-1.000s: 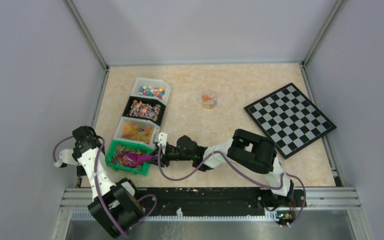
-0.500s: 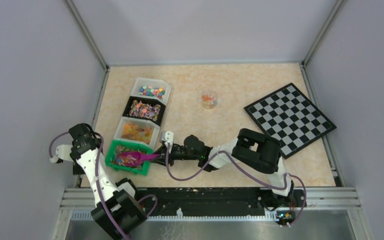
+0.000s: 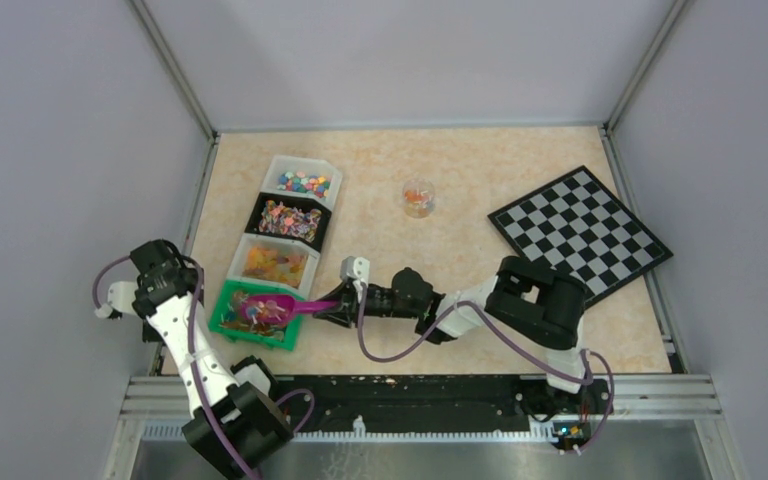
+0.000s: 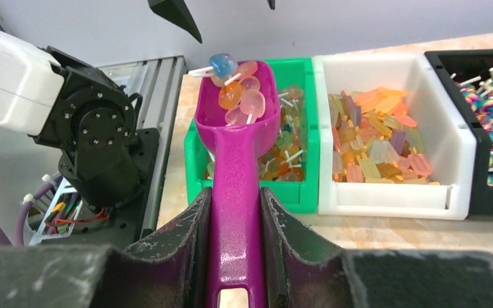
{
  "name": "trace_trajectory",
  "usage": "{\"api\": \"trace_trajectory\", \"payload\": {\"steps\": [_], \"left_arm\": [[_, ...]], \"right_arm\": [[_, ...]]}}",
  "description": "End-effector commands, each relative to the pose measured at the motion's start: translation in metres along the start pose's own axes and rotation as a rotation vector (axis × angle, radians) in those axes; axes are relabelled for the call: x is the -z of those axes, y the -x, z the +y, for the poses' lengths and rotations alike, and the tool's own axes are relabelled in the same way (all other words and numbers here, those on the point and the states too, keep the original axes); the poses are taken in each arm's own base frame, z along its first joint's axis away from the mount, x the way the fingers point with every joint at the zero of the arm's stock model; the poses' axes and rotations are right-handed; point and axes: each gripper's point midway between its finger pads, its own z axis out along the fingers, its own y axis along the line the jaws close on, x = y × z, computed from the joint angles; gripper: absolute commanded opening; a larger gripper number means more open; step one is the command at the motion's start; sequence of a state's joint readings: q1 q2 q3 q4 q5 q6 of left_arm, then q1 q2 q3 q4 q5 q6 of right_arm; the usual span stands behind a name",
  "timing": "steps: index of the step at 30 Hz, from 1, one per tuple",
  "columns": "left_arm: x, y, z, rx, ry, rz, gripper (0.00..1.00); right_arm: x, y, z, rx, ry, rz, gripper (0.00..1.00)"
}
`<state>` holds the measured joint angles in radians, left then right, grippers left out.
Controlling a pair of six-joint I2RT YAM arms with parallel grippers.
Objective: Pack the candies
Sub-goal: Scoop the fake candies from the storage box.
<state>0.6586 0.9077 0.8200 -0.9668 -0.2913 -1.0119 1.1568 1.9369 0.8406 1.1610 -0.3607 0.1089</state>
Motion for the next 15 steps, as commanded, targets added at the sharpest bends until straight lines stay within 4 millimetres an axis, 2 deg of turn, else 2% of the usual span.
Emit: {"api": "trace_trajectory", "payload": {"steps": [1,8,15], "left_arm": [[0.013,0.003,-0.011,-0.019,-0.043,0.020,0.99],[0.019,0.000,-0.018,-0.037,-0.085,0.046,0.99],[0.029,-0.012,-0.046,-0.097,-0.241,0.131,0.99]], "right_arm": [[0.010,0.063,0.001,0.066,0.007,-0.179,0.00],[0.033,0.069,-0.010,0.091,-0.041,-0.187,0.00],[0.063,0.085,-0.031,0.107,-0.121,-0.213,0.00]]}}
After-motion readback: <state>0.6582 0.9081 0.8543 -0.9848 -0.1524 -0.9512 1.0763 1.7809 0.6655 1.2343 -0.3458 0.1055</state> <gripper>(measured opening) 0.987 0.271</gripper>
